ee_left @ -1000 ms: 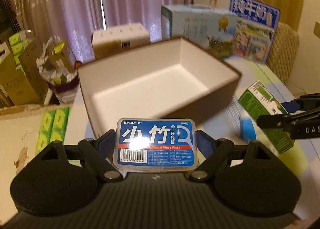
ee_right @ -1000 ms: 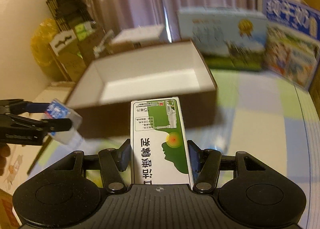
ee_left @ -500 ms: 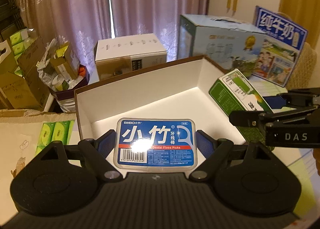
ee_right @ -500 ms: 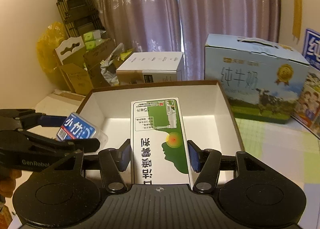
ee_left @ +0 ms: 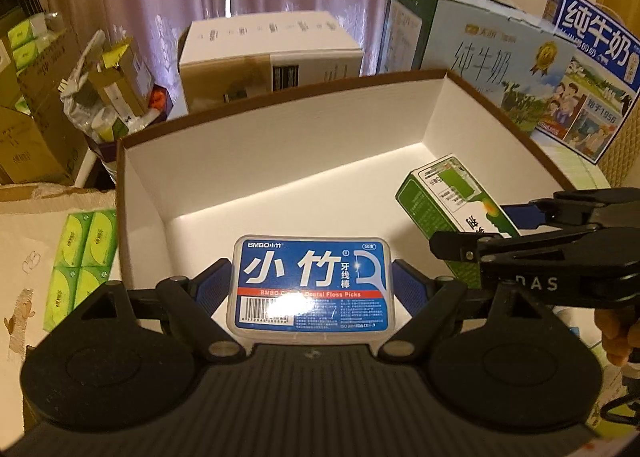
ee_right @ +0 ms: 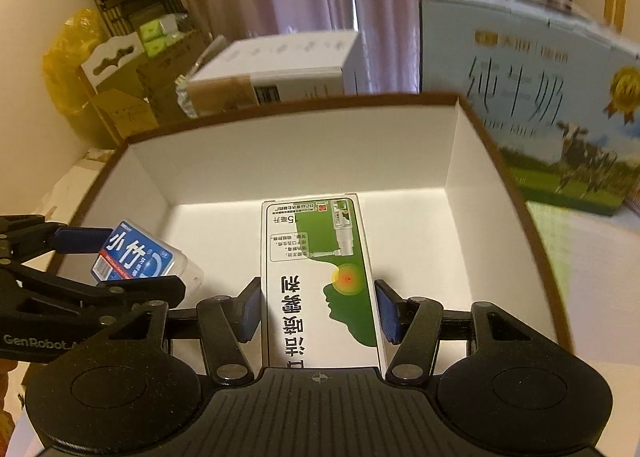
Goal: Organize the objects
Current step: 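Carry both items into the brown box and open both tools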
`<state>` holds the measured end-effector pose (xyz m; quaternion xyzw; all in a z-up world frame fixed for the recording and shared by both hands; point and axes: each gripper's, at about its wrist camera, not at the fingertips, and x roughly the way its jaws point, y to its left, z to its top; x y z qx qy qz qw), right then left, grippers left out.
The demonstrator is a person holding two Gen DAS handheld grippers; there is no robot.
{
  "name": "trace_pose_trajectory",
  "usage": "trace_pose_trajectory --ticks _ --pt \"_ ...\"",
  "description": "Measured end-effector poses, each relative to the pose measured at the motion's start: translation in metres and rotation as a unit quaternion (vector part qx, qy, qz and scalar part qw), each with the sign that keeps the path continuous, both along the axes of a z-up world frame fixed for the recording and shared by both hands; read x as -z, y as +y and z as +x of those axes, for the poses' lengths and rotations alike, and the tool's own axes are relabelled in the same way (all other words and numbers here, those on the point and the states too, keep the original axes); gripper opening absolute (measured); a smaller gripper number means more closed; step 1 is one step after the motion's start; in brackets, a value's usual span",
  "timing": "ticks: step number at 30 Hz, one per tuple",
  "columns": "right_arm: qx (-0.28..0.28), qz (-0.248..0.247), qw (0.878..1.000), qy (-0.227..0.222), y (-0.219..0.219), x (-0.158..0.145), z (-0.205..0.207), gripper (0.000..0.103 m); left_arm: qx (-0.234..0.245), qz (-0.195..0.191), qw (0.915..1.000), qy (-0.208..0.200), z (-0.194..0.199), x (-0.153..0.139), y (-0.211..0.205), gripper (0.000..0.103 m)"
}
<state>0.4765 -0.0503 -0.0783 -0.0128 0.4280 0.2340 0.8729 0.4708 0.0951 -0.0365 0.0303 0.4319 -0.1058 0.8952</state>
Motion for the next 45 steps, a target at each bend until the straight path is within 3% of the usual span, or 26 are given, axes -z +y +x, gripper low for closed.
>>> trace_pose_trajectory --ticks 9,27,31,45 --pt "0.015 0.003 1.000 0.008 -0.004 0.010 0.012 0.055 0.007 -0.006 0.9999 0.015 0.011 0.017 -0.003 0.083" --pt "0.047 0.013 0.999 0.003 -0.031 -0.006 -0.007 0.055 0.021 -0.016 0.9993 0.026 0.013 0.023 -0.017 0.084" --pt "0.050 0.016 0.999 -0.004 -0.033 -0.015 -0.016 0.055 0.023 -0.020 0.9994 0.017 0.009 0.018 -0.017 0.092" --pt "0.064 0.022 0.997 -0.027 -0.048 -0.046 -0.063 0.056 0.011 -0.032 0.9993 -0.016 -0.021 -0.021 0.003 0.092"
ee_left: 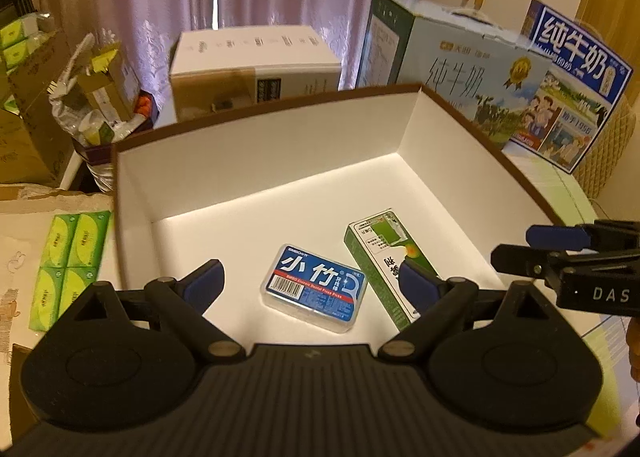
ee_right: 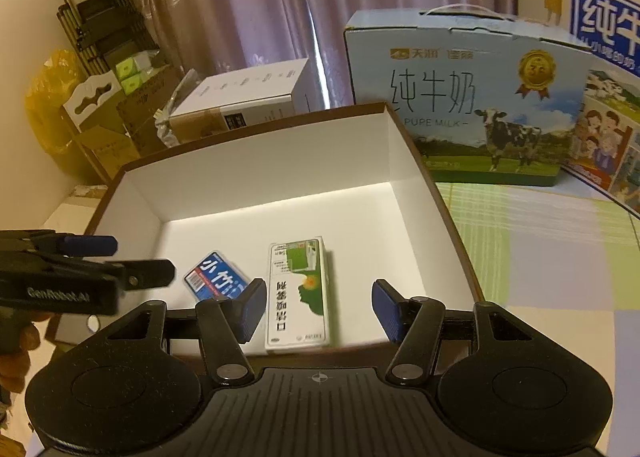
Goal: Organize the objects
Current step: 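Carry both items into the brown box and open both tools, then move both tools back toward the remaining items on the table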
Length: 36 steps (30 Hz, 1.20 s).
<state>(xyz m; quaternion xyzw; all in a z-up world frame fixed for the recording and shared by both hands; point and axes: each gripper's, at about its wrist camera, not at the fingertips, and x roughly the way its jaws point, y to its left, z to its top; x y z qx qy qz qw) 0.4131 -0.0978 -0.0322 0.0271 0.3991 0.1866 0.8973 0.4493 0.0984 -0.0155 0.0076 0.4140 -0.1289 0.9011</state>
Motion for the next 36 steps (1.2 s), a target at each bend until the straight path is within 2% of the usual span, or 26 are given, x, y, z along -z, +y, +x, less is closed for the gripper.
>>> trace_pose_trajectory --ticks 9,17,25,30,36 --pt "0.004 0.017 1.000 -0.012 -0.009 -0.021 -0.049 0.056 -0.009 -0.015 0.9997 -0.019 -0.054 -0.029 0.016 0.092" --pt "-0.008 0.031 0.999 -0.021 -0.016 -0.031 -0.094 0.056 -0.025 -0.022 0.9991 -0.025 -0.107 -0.043 0.028 0.092" --pt "-0.025 0.035 0.999 -0.013 -0.031 -0.025 -0.138 0.056 -0.038 -0.024 0.9990 -0.005 -0.155 -0.036 0.028 0.092" --pt "-0.027 0.037 0.999 0.009 -0.047 -0.013 -0.161 0.056 -0.046 -0.022 0.9986 0.013 -0.181 -0.023 0.024 0.092" --pt "-0.060 0.041 0.997 0.038 -0.048 0.006 -0.179 0.056 -0.062 -0.017 0.9970 0.041 -0.207 -0.007 0.025 0.092"
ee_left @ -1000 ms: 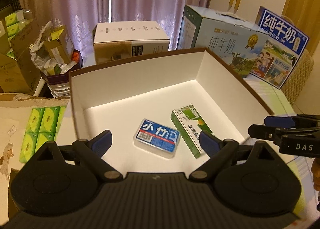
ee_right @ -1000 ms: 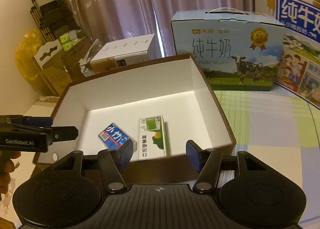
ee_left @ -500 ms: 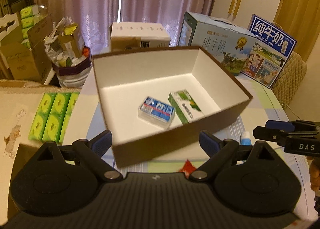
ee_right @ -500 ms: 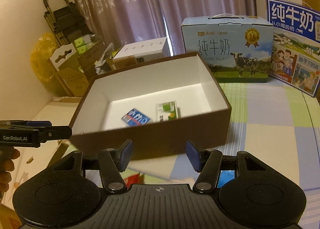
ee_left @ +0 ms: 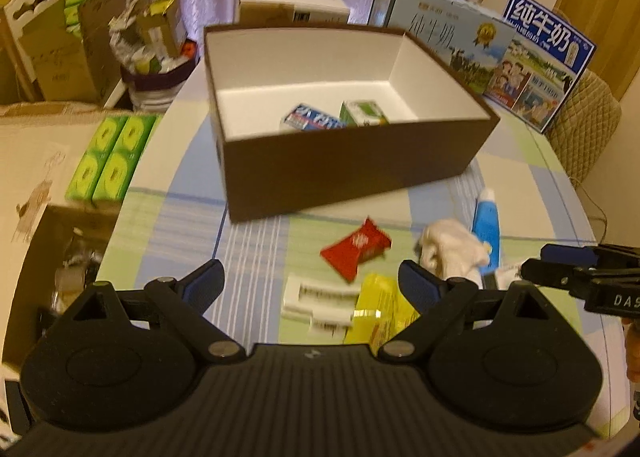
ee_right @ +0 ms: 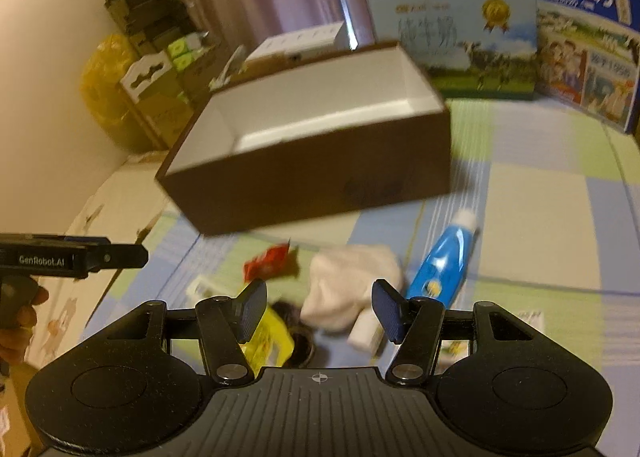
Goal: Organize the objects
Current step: 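Move both tools back toward the remaining items on the table, then grasp the yellow pouch with the right tool while the left tool grasps the white clip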
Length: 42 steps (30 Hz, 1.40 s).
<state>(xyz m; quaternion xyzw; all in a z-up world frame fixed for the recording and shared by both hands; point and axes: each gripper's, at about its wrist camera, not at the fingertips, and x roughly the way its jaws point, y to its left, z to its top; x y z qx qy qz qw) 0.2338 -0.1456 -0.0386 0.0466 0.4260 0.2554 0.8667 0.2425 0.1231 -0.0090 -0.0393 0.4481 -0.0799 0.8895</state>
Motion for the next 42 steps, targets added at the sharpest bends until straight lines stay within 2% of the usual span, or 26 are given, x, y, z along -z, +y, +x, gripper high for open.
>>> trace_pose_trajectory --ticks 12,14,23,27,32,33,35,42 --pt "-0.060 0.008 0.995 0.077 0.023 0.053 -0.010 0.054 -0.047 0.005 0.9986 0.023 -0.027 0.013 0.023 0.092" --pt "-0.066 0.010 0.994 0.087 0.026 0.061 -0.010 0.050 -0.054 0.006 0.9981 0.027 -0.029 0.015 0.028 0.092" --pt "-0.083 0.032 0.993 0.076 0.047 0.086 -0.011 0.039 -0.071 0.010 0.9966 0.042 -0.034 0.025 0.042 0.092" --pt "-0.077 0.058 0.994 0.052 0.049 0.091 -0.011 0.038 -0.077 0.012 0.9959 0.047 -0.034 0.029 0.049 0.092" --pt "-0.068 0.079 0.993 0.048 0.050 0.098 -0.007 0.036 -0.080 0.015 0.9951 0.056 -0.033 0.036 0.052 0.092" --pt "-0.067 0.078 0.994 0.045 0.051 0.099 -0.007 0.033 -0.081 0.015 0.9949 0.059 -0.032 0.037 0.053 0.092" --pt "-0.076 0.082 0.993 0.045 0.053 0.099 -0.007 0.008 -0.080 0.015 0.9947 0.062 -0.031 0.039 0.054 0.091" --pt "-0.083 0.095 0.991 0.035 0.048 0.083 -0.014 0.005 -0.071 0.015 0.9952 0.065 -0.025 0.045 0.052 0.091"
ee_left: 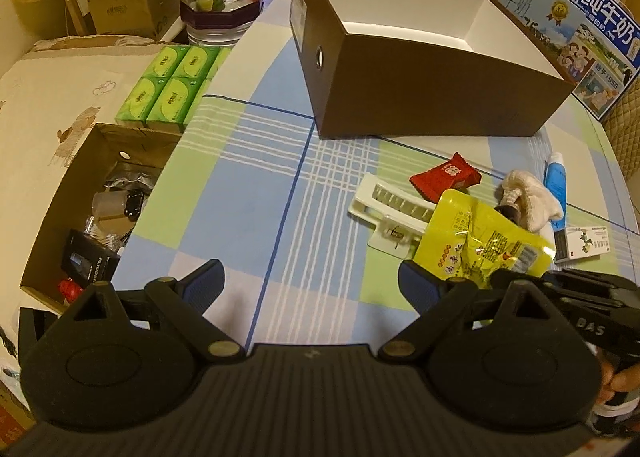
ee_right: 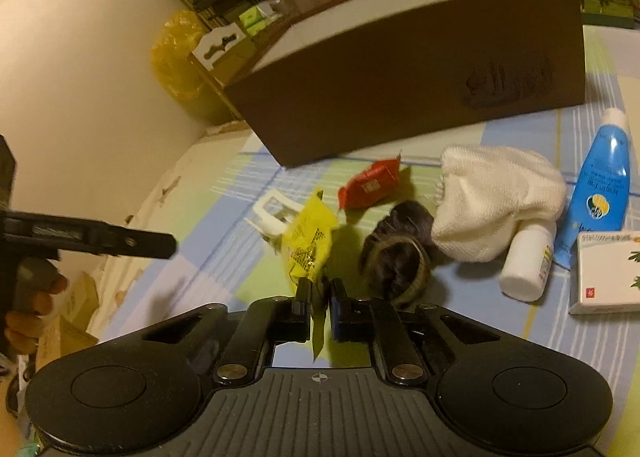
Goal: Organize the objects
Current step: 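Grasp the yellow pouch with the right tool while the left tool grasps the white clip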
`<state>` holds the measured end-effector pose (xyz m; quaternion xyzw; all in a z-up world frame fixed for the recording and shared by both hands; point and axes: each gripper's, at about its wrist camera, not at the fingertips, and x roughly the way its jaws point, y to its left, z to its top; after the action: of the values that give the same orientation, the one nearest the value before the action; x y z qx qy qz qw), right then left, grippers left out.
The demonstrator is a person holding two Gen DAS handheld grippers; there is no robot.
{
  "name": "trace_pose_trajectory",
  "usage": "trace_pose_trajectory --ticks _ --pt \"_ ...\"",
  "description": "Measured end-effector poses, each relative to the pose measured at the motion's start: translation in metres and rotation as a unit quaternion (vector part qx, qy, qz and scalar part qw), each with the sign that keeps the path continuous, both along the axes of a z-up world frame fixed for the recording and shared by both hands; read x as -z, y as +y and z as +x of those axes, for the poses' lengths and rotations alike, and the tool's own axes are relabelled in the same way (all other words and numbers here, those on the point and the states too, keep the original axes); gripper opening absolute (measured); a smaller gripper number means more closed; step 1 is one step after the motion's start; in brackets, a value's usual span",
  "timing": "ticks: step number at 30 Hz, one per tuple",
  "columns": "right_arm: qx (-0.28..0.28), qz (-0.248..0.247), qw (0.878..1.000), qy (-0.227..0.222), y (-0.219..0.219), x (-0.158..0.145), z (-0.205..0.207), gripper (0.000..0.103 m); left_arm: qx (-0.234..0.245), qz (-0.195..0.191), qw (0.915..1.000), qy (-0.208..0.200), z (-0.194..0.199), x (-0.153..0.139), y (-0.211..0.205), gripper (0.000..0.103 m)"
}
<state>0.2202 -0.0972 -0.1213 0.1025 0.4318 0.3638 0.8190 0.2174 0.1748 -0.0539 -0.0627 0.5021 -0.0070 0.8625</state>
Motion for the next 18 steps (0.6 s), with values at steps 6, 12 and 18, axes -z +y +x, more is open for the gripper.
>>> trace_pose_trajectory --ticks 6,12,18 --pt "0.016 0.006 1.000 -0.020 -0.006 -0.027 -0.003 0.005 0.019 -0.002 0.9998 -0.001 0.008 0.004 -0.010 0.091" --pt "0.061 -0.004 0.997 -0.038 -0.024 -0.051 -0.001 0.005 0.045 -0.005 0.9990 -0.003 0.016 0.009 -0.023 0.091" --pt "0.120 -0.012 0.992 -0.049 -0.052 -0.067 0.001 0.005 0.077 -0.009 0.9969 -0.008 0.029 0.016 -0.040 0.092"
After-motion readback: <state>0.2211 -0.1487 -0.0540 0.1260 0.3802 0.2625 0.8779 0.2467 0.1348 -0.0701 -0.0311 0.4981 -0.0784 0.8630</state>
